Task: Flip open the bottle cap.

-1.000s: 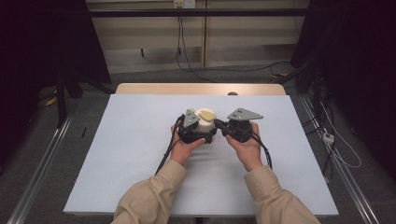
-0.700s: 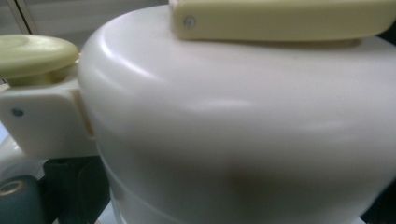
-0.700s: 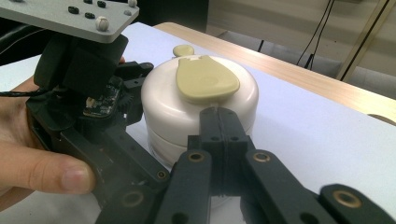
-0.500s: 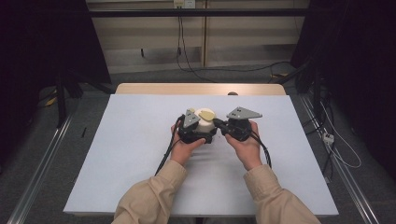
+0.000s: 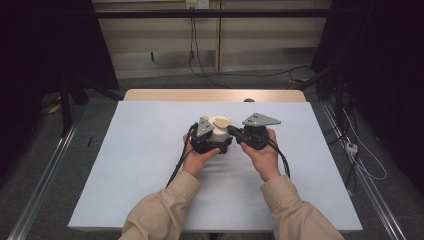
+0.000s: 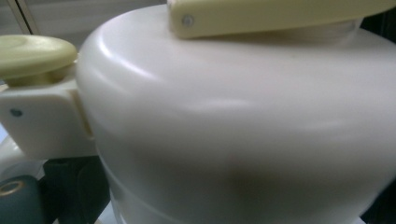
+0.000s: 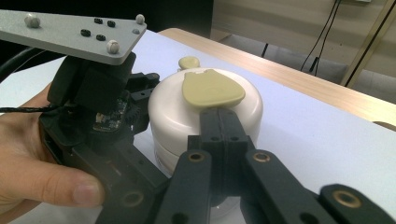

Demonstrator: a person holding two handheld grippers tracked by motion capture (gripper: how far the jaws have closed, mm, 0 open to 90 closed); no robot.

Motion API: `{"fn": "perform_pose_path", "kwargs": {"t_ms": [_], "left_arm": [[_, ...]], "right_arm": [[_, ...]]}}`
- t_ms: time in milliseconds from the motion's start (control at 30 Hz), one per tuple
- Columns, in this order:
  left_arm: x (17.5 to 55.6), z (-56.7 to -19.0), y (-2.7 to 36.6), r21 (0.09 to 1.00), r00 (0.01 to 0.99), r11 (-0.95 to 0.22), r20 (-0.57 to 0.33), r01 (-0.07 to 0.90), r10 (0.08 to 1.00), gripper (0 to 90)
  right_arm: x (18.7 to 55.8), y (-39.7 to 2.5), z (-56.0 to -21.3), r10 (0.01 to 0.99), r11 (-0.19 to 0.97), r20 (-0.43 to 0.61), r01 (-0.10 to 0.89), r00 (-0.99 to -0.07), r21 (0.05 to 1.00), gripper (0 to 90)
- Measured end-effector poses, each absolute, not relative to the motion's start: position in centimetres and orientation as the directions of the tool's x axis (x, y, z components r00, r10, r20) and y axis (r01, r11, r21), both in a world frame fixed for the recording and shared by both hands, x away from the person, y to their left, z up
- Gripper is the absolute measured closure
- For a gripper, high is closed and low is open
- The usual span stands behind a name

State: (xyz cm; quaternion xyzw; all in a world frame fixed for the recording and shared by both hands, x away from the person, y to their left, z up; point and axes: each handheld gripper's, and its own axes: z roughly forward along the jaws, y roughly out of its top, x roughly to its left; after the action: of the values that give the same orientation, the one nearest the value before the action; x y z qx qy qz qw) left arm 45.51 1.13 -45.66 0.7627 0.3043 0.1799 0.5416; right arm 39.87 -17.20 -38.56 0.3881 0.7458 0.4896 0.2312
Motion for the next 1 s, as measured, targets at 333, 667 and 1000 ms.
{"fn": "perform_pose_path", "kwargs": {"t_ms": [333, 667, 1000], "left_arm": [[45.50, -45.68, 1.13, 0.935, 0.750, -0.229, -0.054, 0.269, 0.659, 4.7], [45.51, -45.65, 1.11, 0.935, 0.750, -0.232, -0.052, 0.269, 0.660, 4.7], [45.49, -45.68, 1.09, 0.936, 0.749, -0.230, -0.050, 0.266, 0.660, 4.7]], "right_arm": [[39.89, -16.81, -38.22, 0.800, 0.224, 0.029, 0.343, -0.599, 0.912, 90.0], [40.02, -16.92, -38.15, 0.806, 0.222, 0.026, 0.343, -0.591, 0.913, 90.0], [40.21, -16.70, -38.04, 0.805, 0.234, 0.014, 0.339, -0.594, 0.911, 90.0]]}}
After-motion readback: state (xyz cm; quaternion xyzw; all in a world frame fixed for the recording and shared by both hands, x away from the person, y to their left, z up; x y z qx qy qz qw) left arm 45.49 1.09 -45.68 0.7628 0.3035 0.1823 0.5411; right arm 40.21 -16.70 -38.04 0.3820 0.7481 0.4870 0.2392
